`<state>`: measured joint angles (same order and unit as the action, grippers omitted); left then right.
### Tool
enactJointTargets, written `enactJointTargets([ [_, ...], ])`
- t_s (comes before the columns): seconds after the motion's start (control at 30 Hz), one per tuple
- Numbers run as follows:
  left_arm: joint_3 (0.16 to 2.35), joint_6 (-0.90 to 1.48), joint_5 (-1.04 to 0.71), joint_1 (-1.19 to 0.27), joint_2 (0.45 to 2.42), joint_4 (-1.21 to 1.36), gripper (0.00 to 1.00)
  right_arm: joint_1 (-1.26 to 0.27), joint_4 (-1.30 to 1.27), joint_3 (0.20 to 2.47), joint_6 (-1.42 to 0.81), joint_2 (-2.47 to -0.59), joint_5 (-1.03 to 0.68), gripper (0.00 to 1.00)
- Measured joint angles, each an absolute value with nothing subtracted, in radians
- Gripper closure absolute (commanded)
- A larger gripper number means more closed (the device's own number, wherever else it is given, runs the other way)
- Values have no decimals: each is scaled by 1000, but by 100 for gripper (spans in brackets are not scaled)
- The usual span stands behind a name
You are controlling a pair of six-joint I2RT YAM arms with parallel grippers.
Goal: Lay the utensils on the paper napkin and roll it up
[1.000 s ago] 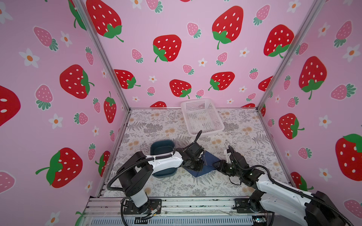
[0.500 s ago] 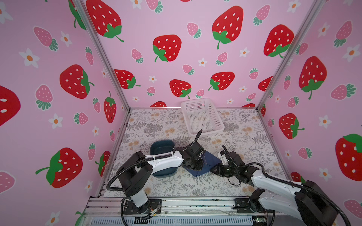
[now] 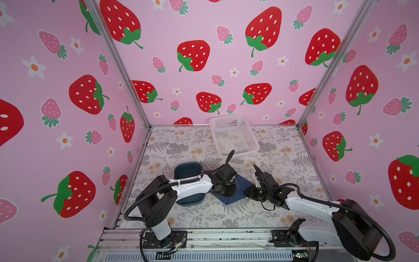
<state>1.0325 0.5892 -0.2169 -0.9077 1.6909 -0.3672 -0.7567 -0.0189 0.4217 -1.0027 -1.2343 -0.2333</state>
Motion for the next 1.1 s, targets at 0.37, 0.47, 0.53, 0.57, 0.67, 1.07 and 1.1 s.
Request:
enactJointTargets([
  [0.37, 1039, 577, -200, -907, 1695, -385, 93, -756, 69, 498, -944, -1213, -183, 78],
  [0.47, 1041, 574, -193, -907, 1696, -387, 93, -756, 68, 498, -914, -1185, -220, 80],
  [0.53, 1041, 574, -191, -907, 1699, -390, 93, -756, 71, 498, -895, -1190, -247, 83],
  [0.57, 1043, 575, -191, -907, 1703, -393, 93, -756, 72, 498, -887, -1197, -260, 85],
  [0.67, 1047, 575, -190, -907, 1715, -394, 93, -756, 73, 498, -868, -1216, -290, 89],
  [1.07, 1061, 572, -183, -905, 1731, -404, 93, -756, 78, 498, -868, -1292, -238, 90],
  [1.1, 1062, 572, -183, -905, 1731, -404, 93, -756, 80, 498, -871, -1299, -227, 90],
])
